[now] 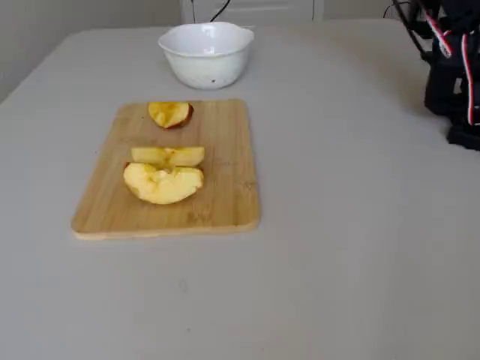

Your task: Pick up the second from the right apple slice from the cutting board and place it into the bowl

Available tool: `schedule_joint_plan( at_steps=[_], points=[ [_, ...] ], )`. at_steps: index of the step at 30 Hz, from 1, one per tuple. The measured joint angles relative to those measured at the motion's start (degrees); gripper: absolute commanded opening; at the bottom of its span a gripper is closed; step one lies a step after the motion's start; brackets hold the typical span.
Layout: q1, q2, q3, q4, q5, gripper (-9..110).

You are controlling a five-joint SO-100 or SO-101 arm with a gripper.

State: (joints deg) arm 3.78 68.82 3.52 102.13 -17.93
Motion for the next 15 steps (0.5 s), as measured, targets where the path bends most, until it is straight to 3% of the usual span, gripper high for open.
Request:
schedule_joint_plan(
  at_steps=[8, 15],
  points=[
    [-14.06, 40.96, 30.50, -0.18, 7.03, 2],
    [-14.77, 78.31, 73.48, -11.78, 9.49, 2]
  ],
)
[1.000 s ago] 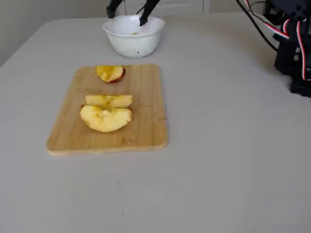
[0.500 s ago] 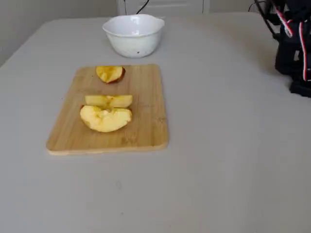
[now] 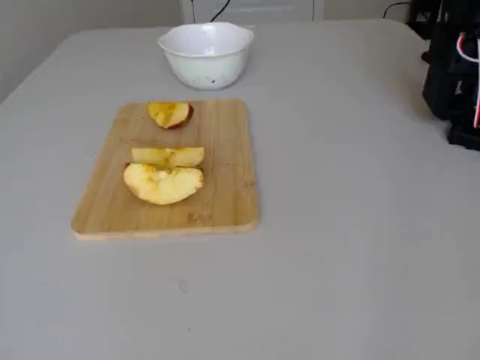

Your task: Pick up the second from the right apple slice from the cutting board and place it into the bowl

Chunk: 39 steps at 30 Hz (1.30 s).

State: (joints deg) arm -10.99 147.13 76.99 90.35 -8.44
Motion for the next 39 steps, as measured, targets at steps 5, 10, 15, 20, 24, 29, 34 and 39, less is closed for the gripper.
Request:
schedule_joint_plan(
  at_steps=[5, 10, 15, 20, 24, 29, 34, 39],
  points=[
    [5.01, 15.91, 29.36, -4.31, 0.09, 1],
    [8.61, 22.50, 49.31, -10.37, -1.49, 1],
    [7.82, 33.66, 67.59, -13.54, -2.90, 2],
    [6.06, 39.55, 79.89, -13.62, -3.16, 1],
    [5.98, 40.69, 88.86, -14.41, -3.34, 1],
    [6.86, 41.31, 91.14, -15.29, -0.79, 1],
    [7.21, 41.31, 91.41, -15.29, 0.09, 1],
    [7.21, 41.31, 91.41, -15.29, 0.18, 1]
  ],
)
